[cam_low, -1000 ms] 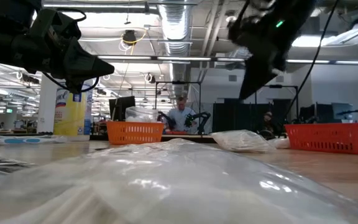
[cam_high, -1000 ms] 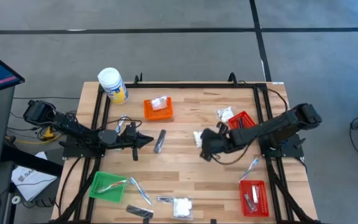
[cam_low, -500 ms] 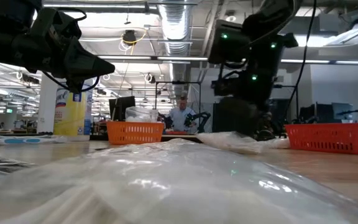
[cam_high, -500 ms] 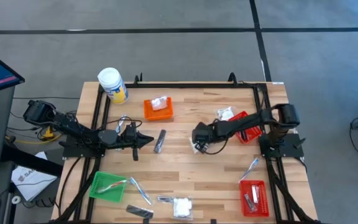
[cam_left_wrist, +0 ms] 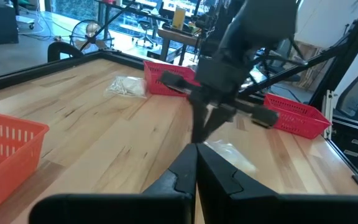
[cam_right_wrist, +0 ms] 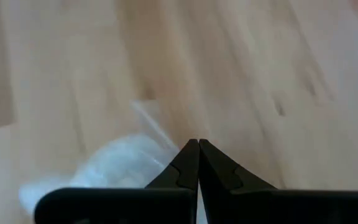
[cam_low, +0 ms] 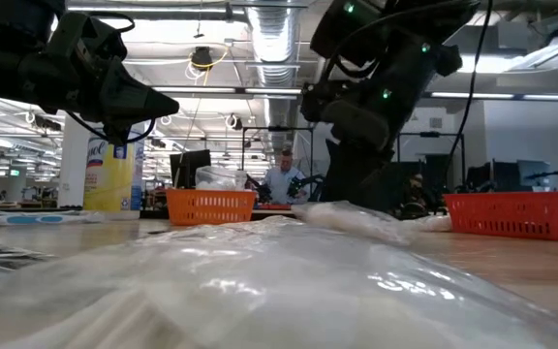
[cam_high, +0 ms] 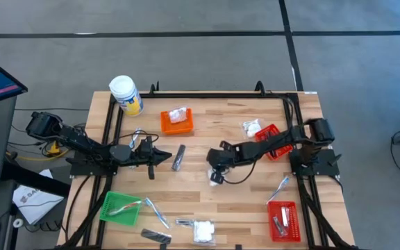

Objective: Pick & Place Travel size toiletries
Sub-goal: Put the white cotton pack into the orange basket

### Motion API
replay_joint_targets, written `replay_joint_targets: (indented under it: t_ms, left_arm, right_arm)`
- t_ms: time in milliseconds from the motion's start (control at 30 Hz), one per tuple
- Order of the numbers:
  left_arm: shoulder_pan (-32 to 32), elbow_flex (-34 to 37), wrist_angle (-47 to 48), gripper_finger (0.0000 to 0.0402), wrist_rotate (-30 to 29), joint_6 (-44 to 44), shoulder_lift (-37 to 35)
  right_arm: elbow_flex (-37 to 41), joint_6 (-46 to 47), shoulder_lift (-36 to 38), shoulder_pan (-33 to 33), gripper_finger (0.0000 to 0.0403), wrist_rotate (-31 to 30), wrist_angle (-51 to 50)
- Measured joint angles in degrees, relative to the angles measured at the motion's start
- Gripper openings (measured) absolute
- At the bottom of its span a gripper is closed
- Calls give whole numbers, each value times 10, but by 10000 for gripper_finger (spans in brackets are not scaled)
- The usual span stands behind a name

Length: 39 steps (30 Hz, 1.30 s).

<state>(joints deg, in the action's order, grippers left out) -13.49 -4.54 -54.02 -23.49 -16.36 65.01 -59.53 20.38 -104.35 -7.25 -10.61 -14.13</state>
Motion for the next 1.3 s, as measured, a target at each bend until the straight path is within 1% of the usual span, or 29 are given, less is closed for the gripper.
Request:
replay_joint_targets:
  t_ms: [100, 167, 267, 433, 600, 733, 867, 967, 1100, 1300]
  left_arm:
    - [0, 0, 0, 2, 0, -2, 0]
    - [0, 0, 0, 2, 0, -2, 0]
    - [0, 0, 0, 2, 0, -2, 0]
    - [0, 0, 0, 2, 10, -4, 0]
    - [0, 0, 0, 2, 10, -4, 0]
    - [0, 0, 0, 2, 14, -5, 0]
    - [0, 0, 0, 2, 21, -8, 0]
    - [0, 0, 0, 2, 24, -9, 0]
    - [0, 0, -1, 2, 24, -11, 0]
    - [0, 0, -1, 2, 24, -11, 0]
  right_arm:
    - [-2, 0, 6, -9, 0, 0, 10]
    - [1, 0, 14, -14, 0, -1, 0]
    - [-1, 0, 34, -23, 0, -14, 6]
    - [0, 0, 81, -45, 0, -22, -30]
    - [-1, 24, 111, -82, 0, -10, -86]
    - [-1, 68, 98, -106, 0, -7, -133]
    - [0, 95, 61, -126, 0, 2, -175]
    - [0, 97, 42, -136, 0, 16, -178]
    - [0, 97, 18, -133, 0, 24, -182]
    - [-1, 96, -5, -108, 0, 32, -180]
